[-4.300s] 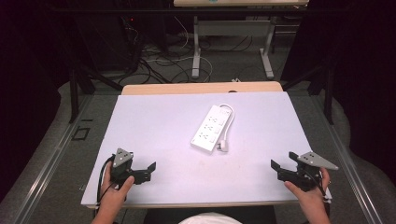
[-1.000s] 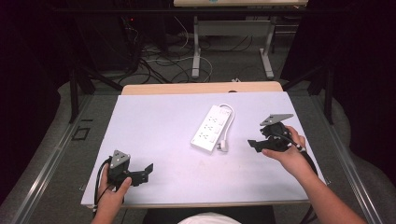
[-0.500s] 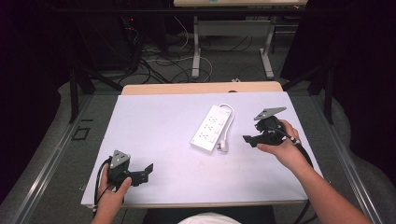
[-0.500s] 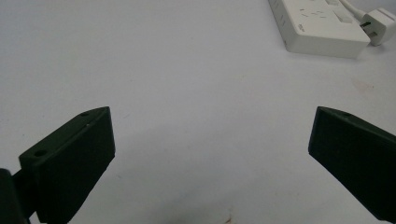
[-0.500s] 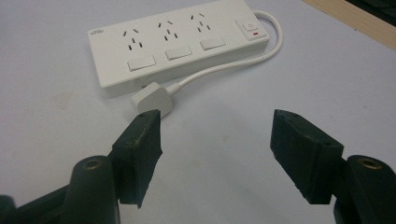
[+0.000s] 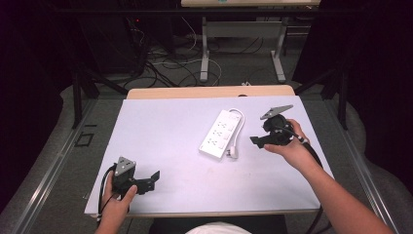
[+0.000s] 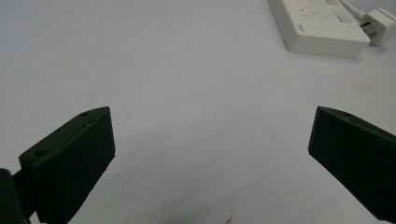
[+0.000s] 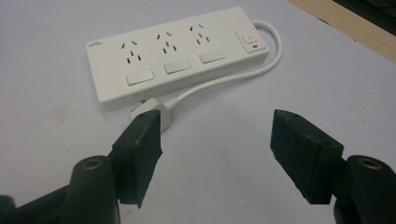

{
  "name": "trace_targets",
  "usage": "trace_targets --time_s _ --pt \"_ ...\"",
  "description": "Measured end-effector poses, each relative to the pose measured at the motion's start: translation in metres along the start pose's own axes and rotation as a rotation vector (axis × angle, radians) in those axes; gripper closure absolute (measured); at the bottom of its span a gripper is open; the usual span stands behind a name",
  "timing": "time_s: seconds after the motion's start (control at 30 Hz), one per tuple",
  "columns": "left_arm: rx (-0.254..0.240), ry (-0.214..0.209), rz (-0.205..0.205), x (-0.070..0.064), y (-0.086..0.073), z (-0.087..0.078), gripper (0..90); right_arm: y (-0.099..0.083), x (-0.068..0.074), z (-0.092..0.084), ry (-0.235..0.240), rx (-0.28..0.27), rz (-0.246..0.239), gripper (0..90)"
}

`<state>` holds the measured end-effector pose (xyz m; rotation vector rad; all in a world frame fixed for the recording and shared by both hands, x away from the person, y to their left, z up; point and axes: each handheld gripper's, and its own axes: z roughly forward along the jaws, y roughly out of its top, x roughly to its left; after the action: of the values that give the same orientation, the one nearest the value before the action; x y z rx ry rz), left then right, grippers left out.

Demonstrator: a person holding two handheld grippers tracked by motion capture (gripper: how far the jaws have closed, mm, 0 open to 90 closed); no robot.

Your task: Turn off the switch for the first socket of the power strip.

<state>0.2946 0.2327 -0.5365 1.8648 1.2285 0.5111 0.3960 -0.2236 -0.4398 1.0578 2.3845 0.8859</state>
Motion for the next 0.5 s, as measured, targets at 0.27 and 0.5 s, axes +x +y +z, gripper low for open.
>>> trace_targets --time_s 0.27,0.5 --pt "-0.002 0.001 0.0 0.0 0.0 0.0 0.4 0.013 -0.005 0.0 -0.004 0.008 0.009 33.1" --pt "-0.003 0.001 -0.001 0.0 0.0 0.001 0.4 0.023 -0.01 0.001 -0.009 0.02 0.043 33.1"
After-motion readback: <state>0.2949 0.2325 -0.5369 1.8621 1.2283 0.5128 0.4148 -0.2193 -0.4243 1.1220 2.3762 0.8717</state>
